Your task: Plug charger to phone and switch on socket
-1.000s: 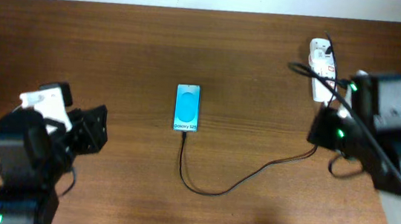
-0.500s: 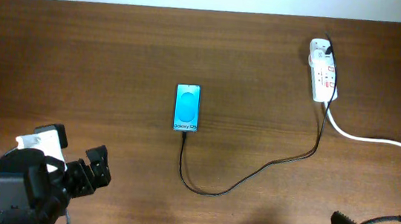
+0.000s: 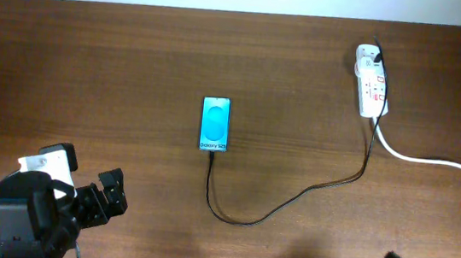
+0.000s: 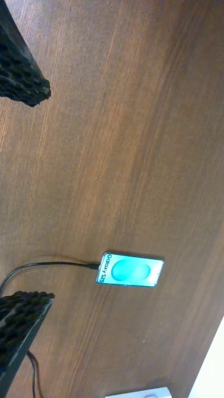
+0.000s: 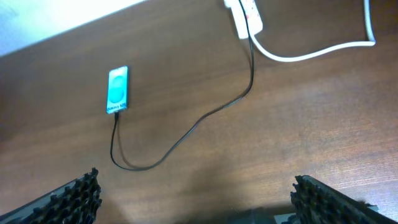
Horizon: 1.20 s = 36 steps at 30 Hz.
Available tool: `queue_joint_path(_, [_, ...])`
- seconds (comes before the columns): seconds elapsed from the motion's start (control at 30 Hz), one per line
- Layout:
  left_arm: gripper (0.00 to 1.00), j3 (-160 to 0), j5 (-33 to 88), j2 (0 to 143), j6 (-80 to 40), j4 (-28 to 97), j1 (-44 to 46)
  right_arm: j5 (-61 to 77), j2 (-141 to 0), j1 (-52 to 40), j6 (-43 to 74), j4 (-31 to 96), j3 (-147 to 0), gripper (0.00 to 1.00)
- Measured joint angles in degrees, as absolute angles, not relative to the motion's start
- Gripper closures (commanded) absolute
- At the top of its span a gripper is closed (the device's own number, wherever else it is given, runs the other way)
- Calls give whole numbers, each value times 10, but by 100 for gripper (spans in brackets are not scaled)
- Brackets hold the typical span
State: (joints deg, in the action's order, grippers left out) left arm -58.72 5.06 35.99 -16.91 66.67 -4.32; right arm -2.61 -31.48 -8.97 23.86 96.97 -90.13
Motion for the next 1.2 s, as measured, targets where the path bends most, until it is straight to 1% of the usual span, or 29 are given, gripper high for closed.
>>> queue_joint_path(0.1, [1,-587,50,360,-169,667,-43,-36,-244,-76,231,919,-891,2])
queue_joint_path(0.2, [1,-587,51,360,-169,667,-43,-32,-156,-20,161,810,-828,1])
queue_joint_path(0.27, [1,-587,50,360,-169,667,-43,-14,-122,11,119,722,-777,2])
queue_joint_path(0.3, [0,-587,50,360,-169,667,-43,10,-95,40,84,667,-727,2])
queue_joint_path(0.37, [1,-587,50,360,-169,667,-43,54,-59,67,40,522,-634,2])
queue_joint_path(0.5, [1,-587,49,360,-169,667,-43,151,-15,83,-3,287,-424,2])
queue_joint_path(0.63, [1,-587,49,360,-169,667,-43,216,-10,83,-13,132,-269,2])
queue_joint_path(0.7, [1,-587,49,360,-169,667,-43,236,-10,83,-13,107,-222,2])
queue_joint_path(0.8, [1,-587,49,360,-169,667,-43,250,-10,83,-12,79,-194,2])
queue_joint_path(0.9, [1,-587,49,360,-169,667,-43,248,-9,83,-13,53,-176,2])
queue_joint_path(1.0, [1,-587,49,360,-169,667,-43,239,-9,83,-11,27,-129,2])
queue_joint_path(1.2, [1,-587,49,360,-169,667,-43,206,-9,83,41,-76,-35,2])
